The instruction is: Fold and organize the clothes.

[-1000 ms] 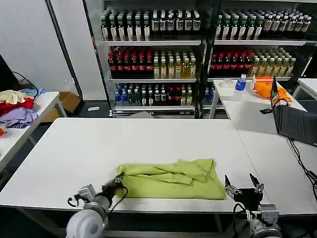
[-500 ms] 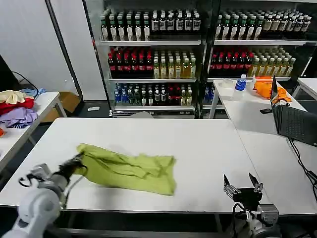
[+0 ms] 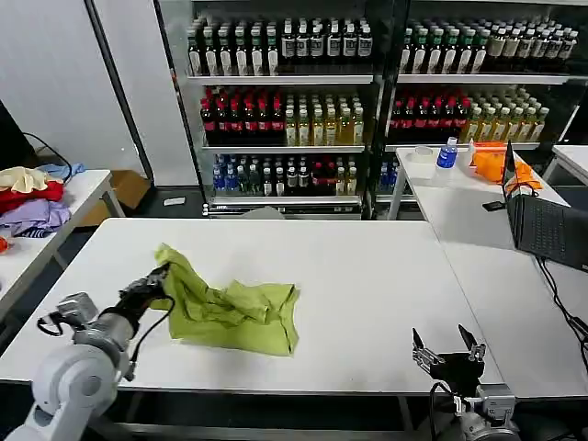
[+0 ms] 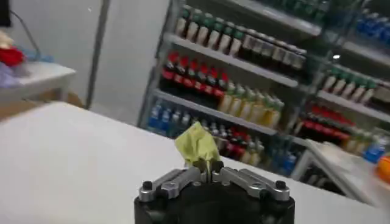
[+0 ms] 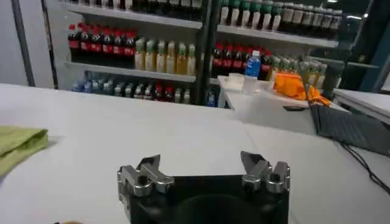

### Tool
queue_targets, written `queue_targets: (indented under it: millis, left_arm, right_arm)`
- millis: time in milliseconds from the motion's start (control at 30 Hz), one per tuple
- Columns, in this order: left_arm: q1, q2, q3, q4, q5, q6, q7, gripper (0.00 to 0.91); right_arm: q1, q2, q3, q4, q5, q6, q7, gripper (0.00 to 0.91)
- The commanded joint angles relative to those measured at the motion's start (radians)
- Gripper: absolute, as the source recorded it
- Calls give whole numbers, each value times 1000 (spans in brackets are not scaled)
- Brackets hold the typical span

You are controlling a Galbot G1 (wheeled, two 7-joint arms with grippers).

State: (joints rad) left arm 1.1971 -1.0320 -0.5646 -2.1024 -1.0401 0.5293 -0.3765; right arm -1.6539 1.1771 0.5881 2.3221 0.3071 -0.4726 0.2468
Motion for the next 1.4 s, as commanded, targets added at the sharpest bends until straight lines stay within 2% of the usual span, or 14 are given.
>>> queue_targets:
  millis: [33, 200, 533, 567, 600, 633, 667, 867, 1100, 1233, 1400]
  left_arm:
    - [-57, -119, 183, 17, -27, 7, -19, 20]
    - [-86, -170, 255, 60, -20, 7, -31, 20]
    - [-102, -212, 368, 114, 77, 2, -31, 20]
    - [-107, -218, 370, 127, 81, 2, -31, 50]
    - [-110, -224, 373, 132, 84, 2, -32, 101]
    - [-113, -226, 378, 141, 94, 1, -29, 554]
    - [-117, -227, 385, 149, 108, 0, -28, 897]
    - [-126, -221, 399, 147, 144, -32, 18, 907]
    - [-81, -194, 376, 63, 94, -59, 26, 907]
    - [-54, -135, 306, 49, 81, -61, 27, 907]
    - [-65, -32, 215, 142, 99, -62, 23, 907]
  right_arm:
    - [-12, -1, 2, -2, -1, 4, -2, 907]
    - [-4, -5, -1, -13, 1, 5, -1, 907]
    - [19, -6, -11, -35, 2, 5, -3, 907]
    - [23, -7, -11, -38, 3, 5, -2, 907]
    - [24, -8, -11, -39, 3, 5, -3, 907]
    - [27, -10, -11, -41, 3, 5, -3, 907]
    - [30, -12, -12, -44, 3, 4, -3, 907]
    - [45, -14, -16, -58, 6, 2, -2, 907]
    - [60, -20, -18, -64, 17, -5, -1, 907]
    - [64, -26, -15, -69, 22, -5, -1, 907]
    - [70, -25, -21, -72, 22, -5, 0, 907]
